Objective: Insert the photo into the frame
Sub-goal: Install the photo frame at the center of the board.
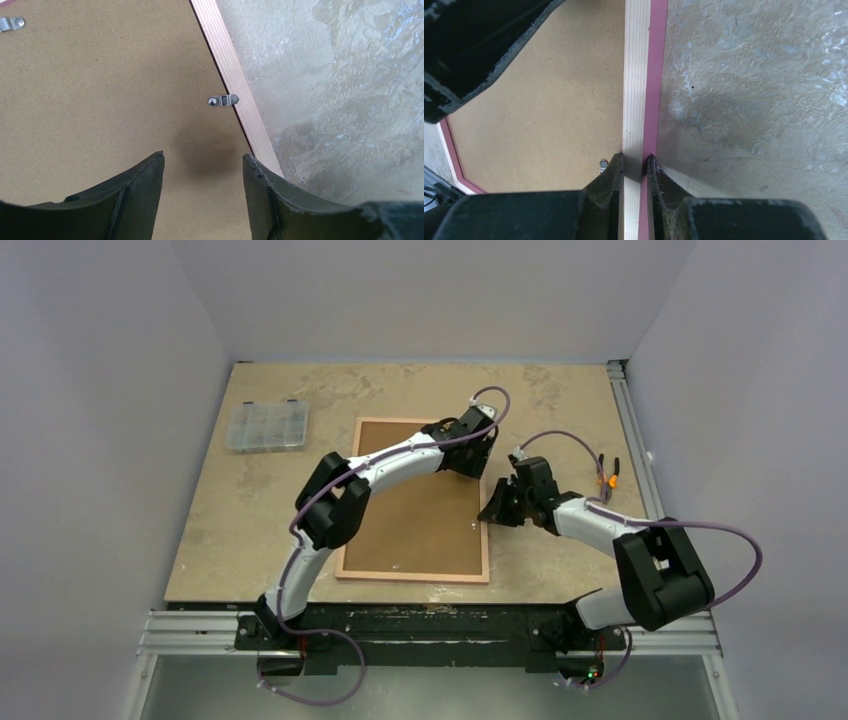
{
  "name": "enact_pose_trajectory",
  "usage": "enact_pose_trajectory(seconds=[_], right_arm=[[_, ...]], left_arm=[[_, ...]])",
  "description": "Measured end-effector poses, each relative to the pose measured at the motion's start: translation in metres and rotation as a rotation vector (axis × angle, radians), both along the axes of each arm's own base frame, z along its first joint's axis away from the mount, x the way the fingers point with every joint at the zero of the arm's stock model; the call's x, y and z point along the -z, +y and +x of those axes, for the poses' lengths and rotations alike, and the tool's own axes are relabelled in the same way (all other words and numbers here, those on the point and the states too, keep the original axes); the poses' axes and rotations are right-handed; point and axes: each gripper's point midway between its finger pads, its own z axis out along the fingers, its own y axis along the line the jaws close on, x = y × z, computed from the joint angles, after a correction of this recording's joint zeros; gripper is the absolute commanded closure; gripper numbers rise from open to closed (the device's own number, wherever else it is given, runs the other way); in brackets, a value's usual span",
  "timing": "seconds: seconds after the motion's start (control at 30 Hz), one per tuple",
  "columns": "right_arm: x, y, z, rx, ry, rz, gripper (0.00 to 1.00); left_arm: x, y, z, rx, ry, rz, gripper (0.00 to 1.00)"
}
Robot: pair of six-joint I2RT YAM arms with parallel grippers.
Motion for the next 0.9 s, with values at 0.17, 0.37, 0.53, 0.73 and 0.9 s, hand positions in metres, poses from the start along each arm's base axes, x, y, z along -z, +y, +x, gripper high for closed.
enact_pose_trajectory(seconds=[0.17,0.37,0.53,0.73,0.9], right_arm=[[0.000,-0.002,-0.007,0.005,-0.012,0.010,1.00],[0.000,-0.003,-0.009,0.003,-0.011,0.012,1.00],[0.000,-0.003,-0.009,0.002,-0.011,0.012,1.00],[0.000,-0.003,-0.010,0.001,-0.011,0.013,1.00],[0.000,-0.003,-0.010,0.001,-0.011,0.015,1.00]], left_arm=[[0.005,-0.002,-0.002,0.012,-0.018,0.035,0.43],[0.017,-0.007,0.000,0.014,-0.027,0.084,0.45],[0.015,-0.009,0.011,-0.033,-0.048,0.110,0.46],[0.013,-0.010,0.024,-0.113,-0.063,0.134,0.45],[0.013,-0.008,0.025,-0.163,-0.055,0.148,0.45]])
